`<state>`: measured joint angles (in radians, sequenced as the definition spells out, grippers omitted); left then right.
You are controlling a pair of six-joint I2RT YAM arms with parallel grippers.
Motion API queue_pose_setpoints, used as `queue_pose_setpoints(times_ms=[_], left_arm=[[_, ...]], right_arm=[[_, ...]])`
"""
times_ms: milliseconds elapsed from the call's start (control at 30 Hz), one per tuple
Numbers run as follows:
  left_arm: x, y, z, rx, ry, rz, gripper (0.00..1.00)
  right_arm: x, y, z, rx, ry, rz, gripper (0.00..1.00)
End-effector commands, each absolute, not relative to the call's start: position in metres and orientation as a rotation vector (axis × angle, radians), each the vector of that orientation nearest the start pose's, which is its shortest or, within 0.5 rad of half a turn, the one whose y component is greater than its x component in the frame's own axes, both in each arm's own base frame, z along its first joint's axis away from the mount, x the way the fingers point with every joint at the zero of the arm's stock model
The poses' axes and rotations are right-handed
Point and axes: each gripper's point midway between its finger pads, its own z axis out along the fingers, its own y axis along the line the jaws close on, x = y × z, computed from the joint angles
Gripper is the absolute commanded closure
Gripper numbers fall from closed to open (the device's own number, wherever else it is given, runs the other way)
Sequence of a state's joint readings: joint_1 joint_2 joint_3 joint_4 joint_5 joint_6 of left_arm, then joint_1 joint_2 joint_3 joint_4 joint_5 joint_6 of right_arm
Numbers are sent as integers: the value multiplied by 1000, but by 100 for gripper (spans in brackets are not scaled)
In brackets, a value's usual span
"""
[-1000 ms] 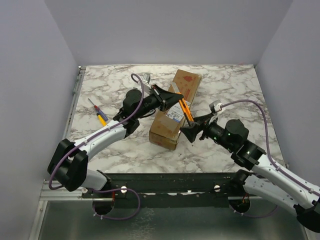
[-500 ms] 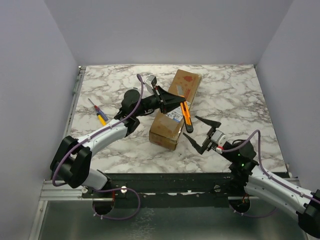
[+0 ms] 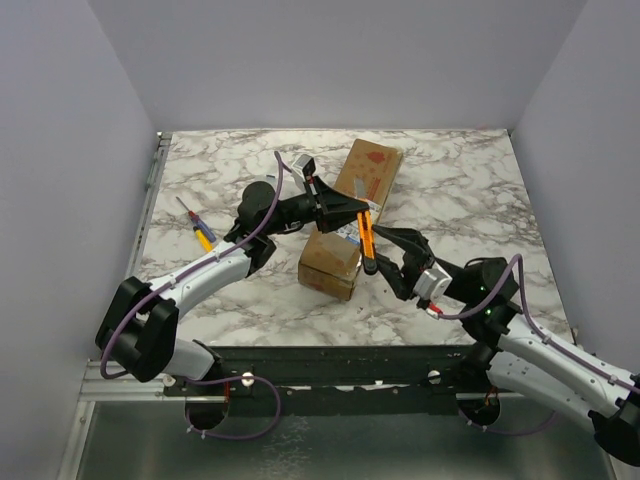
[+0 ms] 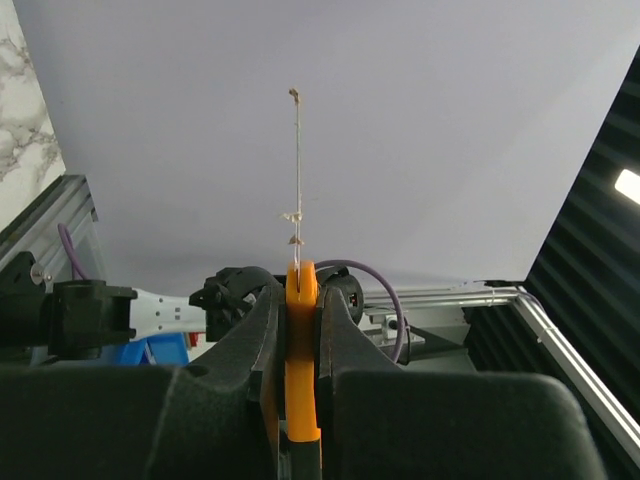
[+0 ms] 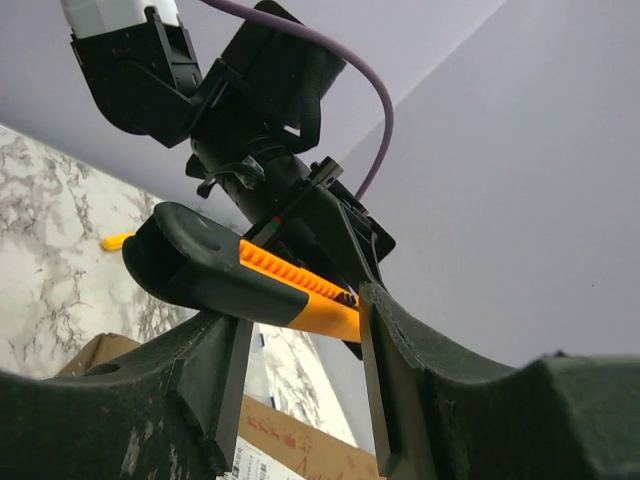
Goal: Unpack the express box
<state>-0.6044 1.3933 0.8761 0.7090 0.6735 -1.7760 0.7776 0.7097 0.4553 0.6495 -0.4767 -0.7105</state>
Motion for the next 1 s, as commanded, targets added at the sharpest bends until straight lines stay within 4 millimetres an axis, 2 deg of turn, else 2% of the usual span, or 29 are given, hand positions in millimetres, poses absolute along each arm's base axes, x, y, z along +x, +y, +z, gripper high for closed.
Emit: queue_pose_setpoints(times_ms=[0,33,133,200,333,533,600,633,700,733,933,967], left_arm=[[229,-341,354,-276,1937,-2298,100],[229,-341,354,-276,1939,-2298,100],[225,-342,353,-270,1950,-2300,100],[224,-342,354,-261,1949,-2301,100],[222,-343,350,-272,1963,-2296,100],[221,-347,341,-300,1998,-2291,100],[220,-349,341,-297,2002,-2293,100],[219,-350,341,-298,2006,-2294,100],[219,-352,338,-300,2014,-2294,100],[218,-352,338,-300,2019,-2293,99],[219,-353,335,-306,2030,-2287,79],[219,-353,336,-303,2027,-2287,79]], right_arm=[[171,267,359,-1165,470,336,50],[171,269,360,-1171,465,338,54],[173,273,359,-1193,458,336,74],[175,275,357,-1213,462,325,80],[173,279,357,-1235,444,338,82],[179,283,356,-1260,453,315,72],[182,285,355,-1276,455,306,72],[182,286,355,-1285,452,303,76],[183,288,354,-1309,449,300,94],[183,289,354,-1317,446,295,99],[187,287,355,-1324,455,264,100],[187,286,355,-1317,455,257,100]])
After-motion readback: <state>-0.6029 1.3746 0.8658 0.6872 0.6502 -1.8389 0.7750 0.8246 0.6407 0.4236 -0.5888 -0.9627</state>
